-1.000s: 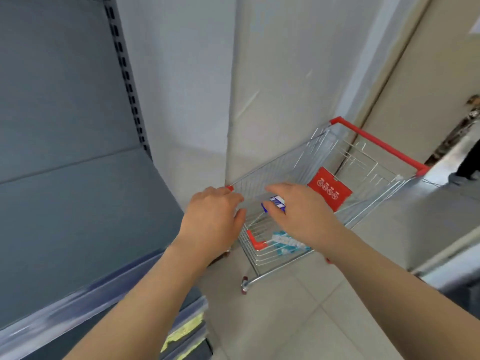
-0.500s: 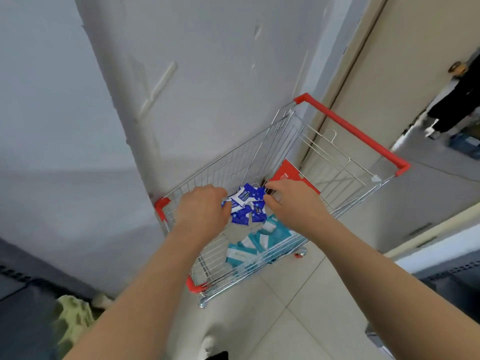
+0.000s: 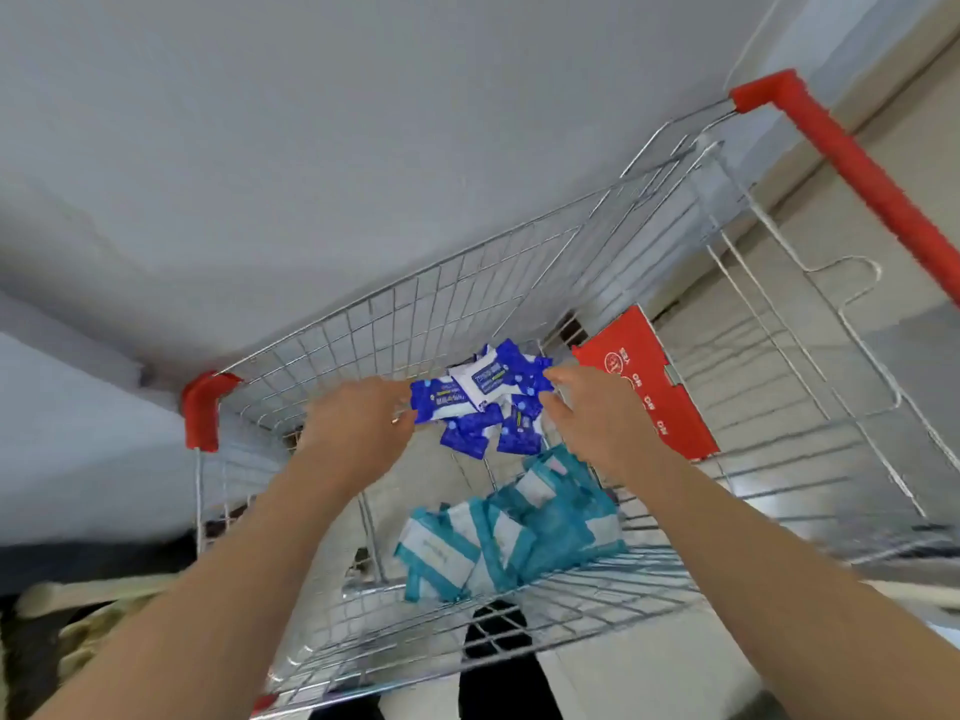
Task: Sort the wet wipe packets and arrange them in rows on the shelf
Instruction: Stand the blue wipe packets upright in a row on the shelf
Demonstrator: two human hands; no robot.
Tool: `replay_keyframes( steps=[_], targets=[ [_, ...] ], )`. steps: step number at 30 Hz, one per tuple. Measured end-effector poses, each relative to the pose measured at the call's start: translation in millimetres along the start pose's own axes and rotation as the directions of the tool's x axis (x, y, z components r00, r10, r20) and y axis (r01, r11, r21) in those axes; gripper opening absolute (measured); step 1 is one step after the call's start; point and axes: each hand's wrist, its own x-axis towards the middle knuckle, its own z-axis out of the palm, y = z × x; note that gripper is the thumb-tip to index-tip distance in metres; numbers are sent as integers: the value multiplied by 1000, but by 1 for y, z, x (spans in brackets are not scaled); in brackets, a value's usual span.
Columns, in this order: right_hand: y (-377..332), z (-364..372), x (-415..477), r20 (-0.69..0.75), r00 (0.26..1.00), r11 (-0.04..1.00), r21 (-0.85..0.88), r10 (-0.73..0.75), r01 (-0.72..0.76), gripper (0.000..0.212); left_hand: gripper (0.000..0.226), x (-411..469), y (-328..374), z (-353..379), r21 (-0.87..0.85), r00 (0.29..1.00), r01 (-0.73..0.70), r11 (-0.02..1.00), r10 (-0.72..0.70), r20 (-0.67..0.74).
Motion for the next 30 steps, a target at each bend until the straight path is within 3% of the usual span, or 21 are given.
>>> replay_keyframes(
  steps=[7, 12, 17, 22, 25, 28, 30],
  targets=[
    [65, 87, 112, 131, 990, 997, 66, -52, 43, 47, 31, 97, -15, 109, -171, 988, 150, 974, -145, 43],
    [95, 149, 178, 180, 980, 993, 94, -83, 67, 58, 34, 163, -30, 169, -275, 987, 132, 952, -102, 122],
    [111, 179, 230, 222, 952, 977, 53, -211, 204, 72, 58, 209, -43, 212, -219, 973, 138, 966, -91, 214],
    [120, 198, 257, 202, 946, 961, -59, -252, 269, 83, 63, 220, -55, 240, -86, 977, 53, 995, -35, 208],
    [118, 195, 259, 144, 965, 961, -141, -219, 239, 72, 39, 212, -67, 247, -67, 970, 100, 993, -83, 227],
    [117, 189, 253, 56, 976, 977, -26, -209, 211, 42, 26, 193, -69, 246, -385, 946, 280, 880, -183, 269],
    [114, 186, 244, 119, 985, 983, 151, -128, 109, 28, 26, 177, -64, 244, -537, 924, 373, 756, -252, 287]
  ],
)
